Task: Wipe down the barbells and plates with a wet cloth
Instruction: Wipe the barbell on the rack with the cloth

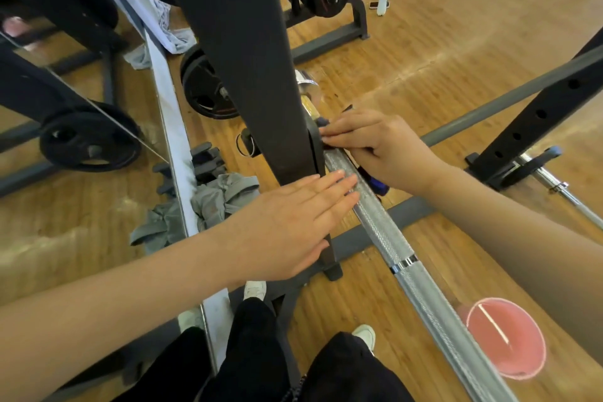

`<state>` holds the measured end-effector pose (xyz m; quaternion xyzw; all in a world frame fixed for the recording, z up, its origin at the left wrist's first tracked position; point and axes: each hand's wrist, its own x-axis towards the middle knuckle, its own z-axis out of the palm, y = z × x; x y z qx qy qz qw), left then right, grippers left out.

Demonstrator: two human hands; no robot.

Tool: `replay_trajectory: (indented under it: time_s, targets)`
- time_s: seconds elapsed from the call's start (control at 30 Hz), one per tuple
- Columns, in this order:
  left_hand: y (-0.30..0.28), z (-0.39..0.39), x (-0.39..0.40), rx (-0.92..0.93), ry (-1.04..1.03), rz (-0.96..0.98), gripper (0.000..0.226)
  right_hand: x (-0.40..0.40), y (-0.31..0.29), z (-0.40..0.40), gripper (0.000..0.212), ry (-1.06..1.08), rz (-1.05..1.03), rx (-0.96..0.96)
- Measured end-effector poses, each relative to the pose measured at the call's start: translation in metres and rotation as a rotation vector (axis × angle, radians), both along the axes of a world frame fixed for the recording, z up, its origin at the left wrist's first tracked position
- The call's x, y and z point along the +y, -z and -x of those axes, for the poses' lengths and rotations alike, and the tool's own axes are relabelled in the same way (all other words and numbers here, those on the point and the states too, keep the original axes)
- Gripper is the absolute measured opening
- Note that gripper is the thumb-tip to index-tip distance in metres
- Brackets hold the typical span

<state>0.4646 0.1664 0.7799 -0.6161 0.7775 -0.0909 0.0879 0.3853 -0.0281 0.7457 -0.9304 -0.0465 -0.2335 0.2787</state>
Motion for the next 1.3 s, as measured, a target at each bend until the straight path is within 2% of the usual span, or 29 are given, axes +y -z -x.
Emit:
replay_trajectory:
  time_s: [0.17,0.27,0.37,0.47,0.57,0.77,0.87,1.0,1.1,1.23,1.3]
  targets:
    - [-0.001,-0.009,-0.005,-0.020,0.035,-0.071,0.074,-0.013,-0.005,0.013,0.029,-0.121,-0.020,0.009]
    - [-0.001,-0.014,-0.004,0.006,0.054,-0.095,0.077,-0.026,-0.015,-0.008,0.031,0.016,0.022,-0.033]
    - [-0.002,-0.016,-0.005,0.047,0.054,-0.118,0.075,-0.023,-0.022,-0.042,0.042,0.133,0.019,0.090]
    - [0.000,-0.021,-0.007,0.084,0.081,-0.128,0.073,-0.013,-0.010,-0.053,0.046,0.148,0.069,0.185]
    - [0.001,-0.026,-0.008,0.123,0.110,-0.122,0.073,-0.004,-0.006,-0.039,0.041,0.057,0.090,0.140]
    - [0.002,-0.025,-0.006,0.099,0.108,-0.134,0.075,-0.008,-0.009,-0.001,0.042,-0.085,0.109,0.123]
    - [0.004,-0.025,-0.005,0.093,0.113,-0.138,0.076,-0.018,-0.016,-0.020,0.041,-0.016,0.127,0.094]
    - [0.004,-0.024,-0.004,0.066,0.088,-0.124,0.075,-0.018,-0.022,-0.057,0.038,0.104,0.022,0.098]
    - [0.004,-0.025,-0.005,0.109,0.094,-0.153,0.076,-0.006,-0.013,-0.044,0.038,0.049,0.045,0.104]
    - [0.000,-0.031,-0.009,0.076,0.137,-0.154,0.087,0.003,-0.009,-0.009,0.040,-0.033,0.020,0.087]
    - [-0.002,-0.032,-0.011,0.059,0.142,-0.157,0.081,-0.003,-0.014,-0.002,0.039,-0.059,-0.021,0.108]
